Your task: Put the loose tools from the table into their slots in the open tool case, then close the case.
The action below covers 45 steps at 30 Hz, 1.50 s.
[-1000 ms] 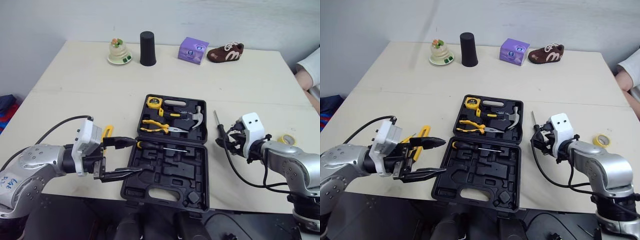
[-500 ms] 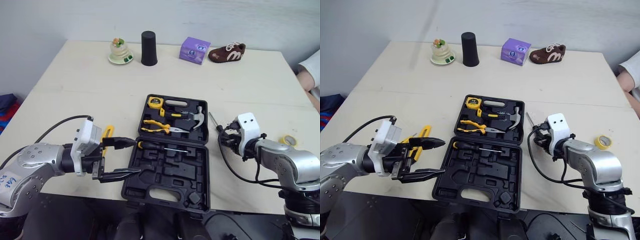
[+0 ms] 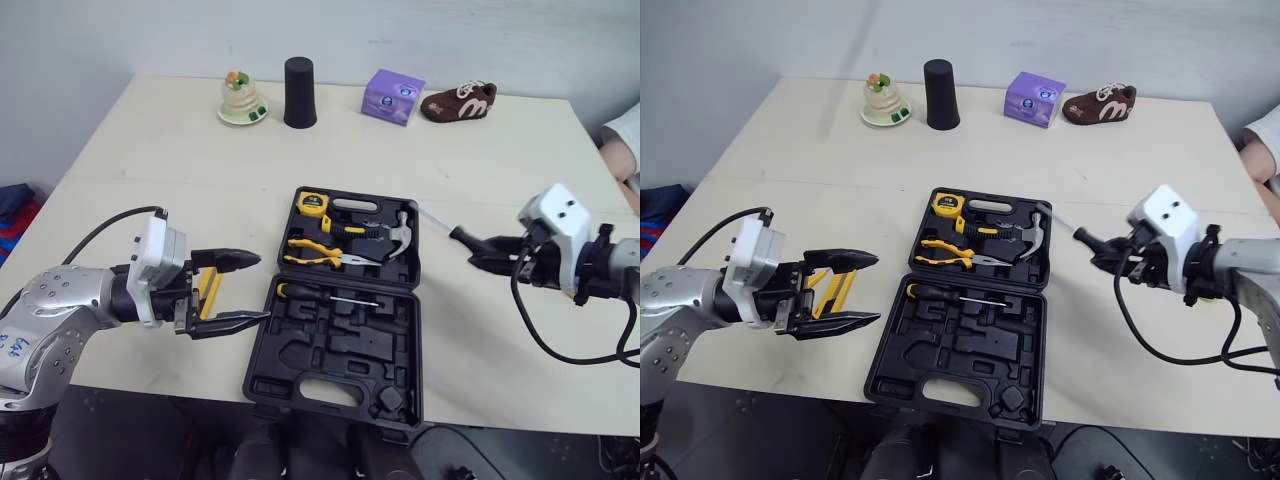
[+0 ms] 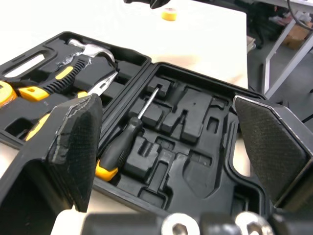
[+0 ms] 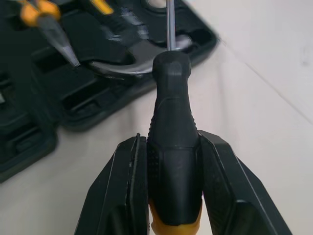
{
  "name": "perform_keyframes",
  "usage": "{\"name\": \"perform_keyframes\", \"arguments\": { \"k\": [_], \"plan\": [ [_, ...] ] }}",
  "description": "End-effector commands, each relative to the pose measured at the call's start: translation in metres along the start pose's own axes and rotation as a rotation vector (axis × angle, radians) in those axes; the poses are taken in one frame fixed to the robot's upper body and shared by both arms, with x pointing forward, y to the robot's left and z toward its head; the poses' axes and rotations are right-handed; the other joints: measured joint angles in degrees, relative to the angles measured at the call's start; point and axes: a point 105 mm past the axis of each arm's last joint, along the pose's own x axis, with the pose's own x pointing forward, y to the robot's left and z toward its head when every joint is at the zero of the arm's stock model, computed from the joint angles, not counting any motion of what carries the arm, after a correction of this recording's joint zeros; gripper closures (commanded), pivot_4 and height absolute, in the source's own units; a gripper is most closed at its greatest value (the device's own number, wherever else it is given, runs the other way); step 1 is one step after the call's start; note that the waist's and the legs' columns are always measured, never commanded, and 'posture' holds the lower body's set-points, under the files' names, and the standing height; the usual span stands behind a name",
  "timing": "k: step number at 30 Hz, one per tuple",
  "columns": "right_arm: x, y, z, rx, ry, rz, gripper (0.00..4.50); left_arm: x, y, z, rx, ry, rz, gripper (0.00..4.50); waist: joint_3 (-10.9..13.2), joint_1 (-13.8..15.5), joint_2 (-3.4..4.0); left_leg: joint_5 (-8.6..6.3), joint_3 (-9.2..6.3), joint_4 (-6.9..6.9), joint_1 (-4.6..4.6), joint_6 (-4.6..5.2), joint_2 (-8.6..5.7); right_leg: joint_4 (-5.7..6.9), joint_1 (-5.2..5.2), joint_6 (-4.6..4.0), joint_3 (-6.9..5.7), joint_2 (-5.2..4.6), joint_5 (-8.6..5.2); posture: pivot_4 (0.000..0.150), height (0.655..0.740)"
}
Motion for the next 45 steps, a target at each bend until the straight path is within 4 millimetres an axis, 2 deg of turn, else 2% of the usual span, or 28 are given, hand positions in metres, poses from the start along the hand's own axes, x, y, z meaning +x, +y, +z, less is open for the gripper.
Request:
{"name": "perform_keyframes", "arguments": {
  "k": [1, 2, 6, 8, 20, 24, 27, 45],
  "plan": [
    [0.014, 0.053, 0.030, -0.201, 0.040, 0.287, 3.48, -0.014, -0.003, -0.011, 0.075, 0.079, 0.004, 0.00, 0.0, -0.7, 0.07, 0.01, 0.05, -0.04, 0.03, -0.01, 0.02, 0.06, -0.08, 0.01, 0.06, 0.01, 0.01, 0.150, 0.7400],
    [0.016, 0.054, 0.030, -0.216, 0.056, 0.292, 3.48, -0.016, -0.005, -0.014, 0.076, 0.095, -0.001, 0.00, 0.1, -0.8, -0.02, 0.01, 0.04, -0.06, 0.03, -0.03, 0.10, 0.10, -0.12, 0.00, 0.06, 0.07, 0.00, 0.150, 0.7400],
    [0.031, 0.083, 0.027, -0.314, 0.103, 0.418, 3.48, -0.030, -0.006, -0.030, 0.008, 0.129, 0.037, 0.00, 0.1, -0.2, -0.23, -0.01, -0.13, -0.04, -0.14, -0.10, 0.14, 0.11, -0.25, -0.13, -0.10, 0.02, -0.06, 0.150, 0.7400],
    [0.038, 0.087, 0.024, -0.333, 0.125, 0.411, 3.48, -0.035, -0.007, -0.035, -0.009, 0.146, 0.036, 0.00, 0.1, 0.1, -0.24, -0.02, -0.10, 0.00, -0.29, -0.08, 0.12, 0.14, -0.40, -0.13, -0.10, -0.03, -0.06, 0.150, 0.7400],
    [0.057, 0.084, 0.014, -0.384, 0.191, 0.290, 3.48, -0.032, -0.013, -0.041, -0.062, 0.122, 0.052, 0.00, 0.1, -0.4, -0.24, 0.02, -0.06, 0.03, -0.25, -0.06, 0.12, 0.67, -0.64, -0.24, -0.06, -0.04, -0.11, 0.150, 0.7400],
    [0.067, 0.093, 0.011, -0.375, 0.182, 0.302, 3.48, -0.031, -0.014, -0.042, -0.057, 0.133, 0.046, 0.00, 0.1, -0.4, -0.26, 0.05, -0.10, 0.04, -0.24, 0.00, 0.13, 0.77, -0.66, -0.29, -0.10, -0.03, -0.10, 0.150, 0.7400],
    [0.077, 0.089, 0.013, -0.361, 0.168, 0.251, 3.48, -0.031, -0.014, -0.042, -0.059, 0.139, 0.049, 0.00, 0.1, -0.4, -0.29, 0.06, -0.09, 0.06, -0.21, 0.00, 0.13, 0.82, -0.65, -0.30, -0.09, -0.03, -0.09, 0.150, 0.7400],
    [0.084, 0.089, 0.010, -0.357, 0.217, 0.268, 3.48, -0.031, -0.017, -0.045, -0.068, 0.154, 0.057, 0.00, 0.1, -0.4, -0.31, 0.08, -0.10, 0.07, -0.21, -0.01, 0.12, 0.86, -0.66, -0.32, -0.11, -0.03, -0.08, 0.150, 0.7400]
  ]
}}
